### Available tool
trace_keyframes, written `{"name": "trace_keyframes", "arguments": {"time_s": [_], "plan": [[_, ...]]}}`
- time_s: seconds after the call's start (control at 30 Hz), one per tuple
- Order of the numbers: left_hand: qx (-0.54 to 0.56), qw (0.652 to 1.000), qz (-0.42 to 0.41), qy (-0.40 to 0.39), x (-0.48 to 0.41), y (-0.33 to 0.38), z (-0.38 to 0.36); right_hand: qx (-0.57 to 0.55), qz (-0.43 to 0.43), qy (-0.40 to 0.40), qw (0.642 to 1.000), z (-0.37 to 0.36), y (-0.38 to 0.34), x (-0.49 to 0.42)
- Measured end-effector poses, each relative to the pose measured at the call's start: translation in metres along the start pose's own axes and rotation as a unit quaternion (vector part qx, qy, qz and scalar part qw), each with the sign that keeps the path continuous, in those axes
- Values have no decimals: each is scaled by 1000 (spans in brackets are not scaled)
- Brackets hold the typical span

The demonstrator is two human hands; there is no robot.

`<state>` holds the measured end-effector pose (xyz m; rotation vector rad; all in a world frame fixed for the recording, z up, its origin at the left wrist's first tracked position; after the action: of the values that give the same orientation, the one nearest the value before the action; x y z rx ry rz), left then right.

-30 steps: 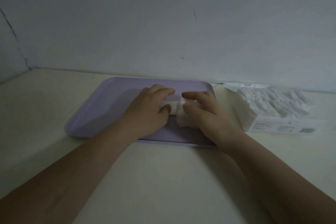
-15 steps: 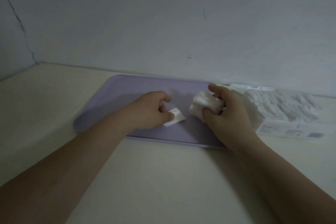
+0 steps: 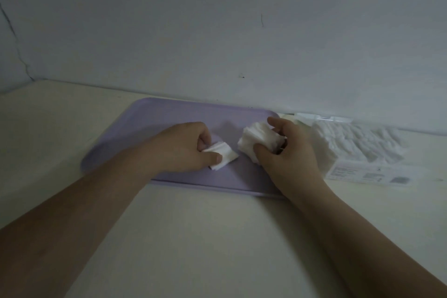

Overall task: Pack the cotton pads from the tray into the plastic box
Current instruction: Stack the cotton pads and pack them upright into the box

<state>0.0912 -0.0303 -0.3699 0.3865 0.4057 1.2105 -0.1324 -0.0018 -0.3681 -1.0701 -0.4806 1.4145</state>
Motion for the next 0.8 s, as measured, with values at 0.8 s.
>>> {"name": "trace_keyframes", "arguments": {"time_s": [0.8], "plan": [[357,932,-56,28,6,24,-13,-33,-2,-108,994,-7,-4,7]]}}
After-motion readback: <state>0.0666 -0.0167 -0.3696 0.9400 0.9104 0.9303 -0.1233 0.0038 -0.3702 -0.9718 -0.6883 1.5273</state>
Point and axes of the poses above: each hand's wrist, its own x-axis away from the middle knuckle, its own z-axis out of the back of the hand, y = z × x, the point moved 6 cm from there along -x, towards the middle knuckle, and after that the axes turned 5 degrees about -z, right-handed, at the moved point
